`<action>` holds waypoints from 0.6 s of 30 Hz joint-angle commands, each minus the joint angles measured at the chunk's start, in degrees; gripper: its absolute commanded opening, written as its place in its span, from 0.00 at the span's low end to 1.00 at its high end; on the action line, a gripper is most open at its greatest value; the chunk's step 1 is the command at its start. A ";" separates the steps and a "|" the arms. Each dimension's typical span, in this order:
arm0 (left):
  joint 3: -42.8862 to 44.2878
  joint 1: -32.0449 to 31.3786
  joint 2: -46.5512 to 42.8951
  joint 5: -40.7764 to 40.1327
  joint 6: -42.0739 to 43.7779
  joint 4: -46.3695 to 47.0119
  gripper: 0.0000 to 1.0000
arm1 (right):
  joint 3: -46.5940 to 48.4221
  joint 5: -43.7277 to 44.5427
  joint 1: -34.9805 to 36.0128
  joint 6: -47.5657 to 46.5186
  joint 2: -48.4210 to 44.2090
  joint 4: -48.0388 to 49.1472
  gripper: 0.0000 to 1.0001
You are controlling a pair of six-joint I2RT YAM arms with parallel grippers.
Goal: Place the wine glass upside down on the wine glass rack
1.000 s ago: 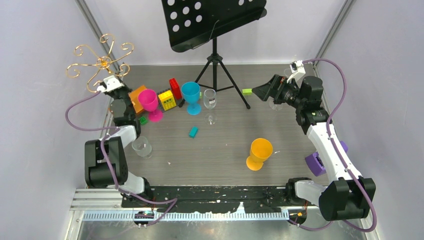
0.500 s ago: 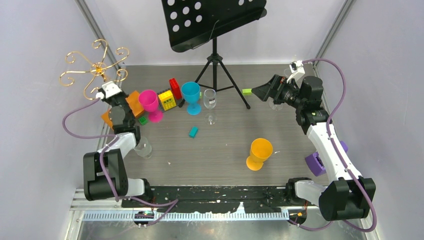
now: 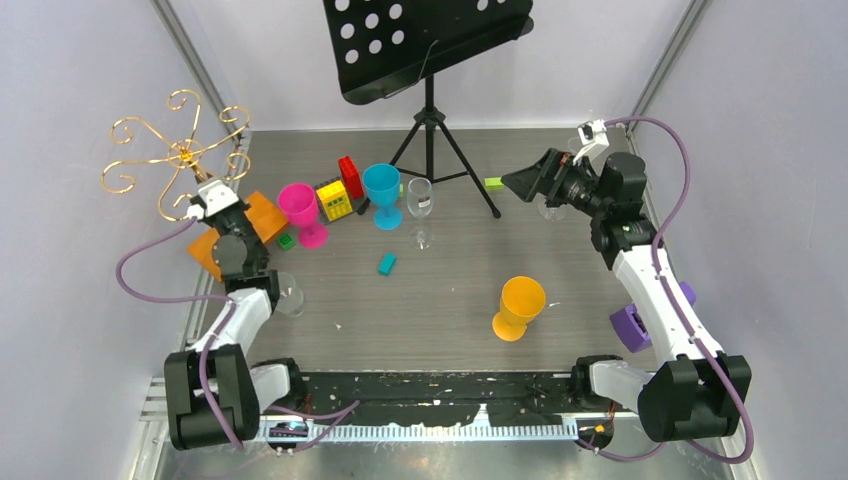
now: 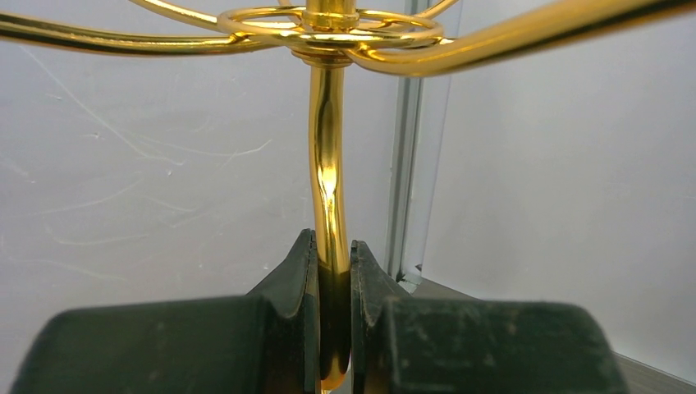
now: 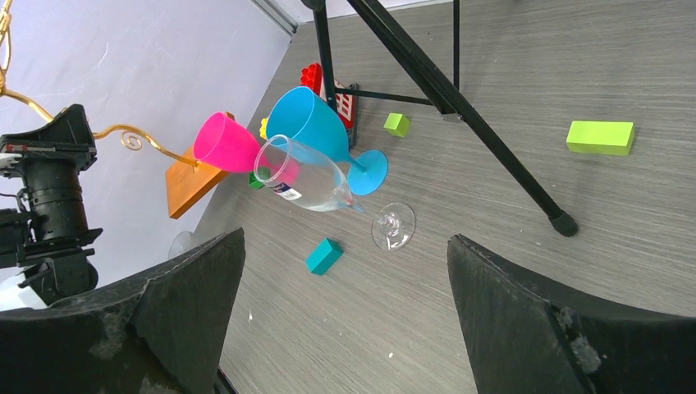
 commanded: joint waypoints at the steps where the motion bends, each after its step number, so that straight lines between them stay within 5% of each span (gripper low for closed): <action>1: 1.02 -0.19 -6.19 -0.37 2.61 8.34 0.00 | -0.45 -1.29 0.36 0.72 -0.97 3.12 1.00; 18: -1.04 -0.19 -26.89 0.09 2.27 -11.08 0.00 | -2.36 -2.61 0.58 1.85 -2.29 5.06 1.00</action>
